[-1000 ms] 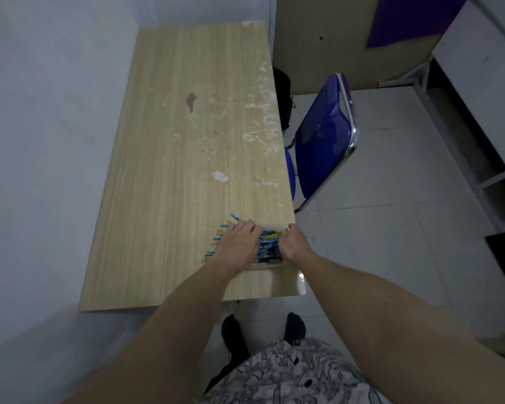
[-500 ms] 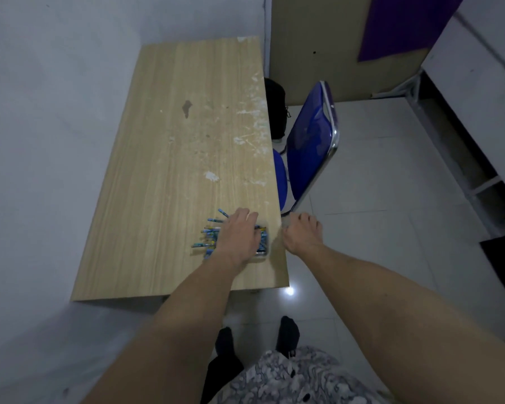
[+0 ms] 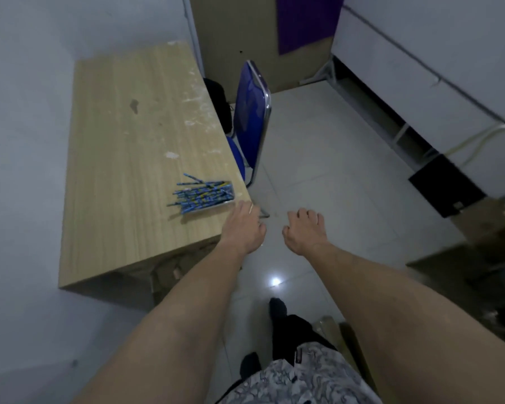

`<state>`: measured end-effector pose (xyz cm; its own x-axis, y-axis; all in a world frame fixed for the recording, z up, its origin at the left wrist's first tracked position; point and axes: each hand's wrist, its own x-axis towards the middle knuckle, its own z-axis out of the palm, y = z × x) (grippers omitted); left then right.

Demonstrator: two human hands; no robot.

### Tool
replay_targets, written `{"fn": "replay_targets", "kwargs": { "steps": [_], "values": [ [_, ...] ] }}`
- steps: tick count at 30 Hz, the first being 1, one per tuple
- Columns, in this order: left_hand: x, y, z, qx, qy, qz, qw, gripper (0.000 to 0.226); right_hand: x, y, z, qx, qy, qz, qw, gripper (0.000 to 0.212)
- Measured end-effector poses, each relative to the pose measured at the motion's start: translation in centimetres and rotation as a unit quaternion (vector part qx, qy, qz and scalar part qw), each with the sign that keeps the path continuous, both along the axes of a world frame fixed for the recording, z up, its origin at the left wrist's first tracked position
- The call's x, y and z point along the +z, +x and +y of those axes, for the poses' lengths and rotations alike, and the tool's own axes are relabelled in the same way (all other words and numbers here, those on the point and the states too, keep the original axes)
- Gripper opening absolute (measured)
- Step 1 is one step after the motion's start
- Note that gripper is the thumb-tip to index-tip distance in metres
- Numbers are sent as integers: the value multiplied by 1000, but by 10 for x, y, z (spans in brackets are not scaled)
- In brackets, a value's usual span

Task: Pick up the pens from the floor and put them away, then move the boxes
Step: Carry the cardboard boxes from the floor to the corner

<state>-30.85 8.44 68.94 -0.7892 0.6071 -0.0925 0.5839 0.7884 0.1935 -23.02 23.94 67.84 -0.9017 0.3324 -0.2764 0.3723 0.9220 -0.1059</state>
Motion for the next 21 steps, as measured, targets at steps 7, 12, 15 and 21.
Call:
{"fn": "replay_targets", "kwargs": {
  "steps": [7,12,15,21],
  "values": [
    [3,93,37,-79,-10,-27,996,54,2,116,16,-84,-7,-6,996,42],
    [2,151,89,-123,-4,-58,991,53,-4,189,50,-151,-16,-13,988,43],
    [-3,193,125,-153,-20,-73,985,55,-15,244,76,-187,-23,-20,982,42],
    [-29,295,205,-204,-31,-56,977,53,-45,379,137,-260,-39,-50,964,39]
  ]
}}
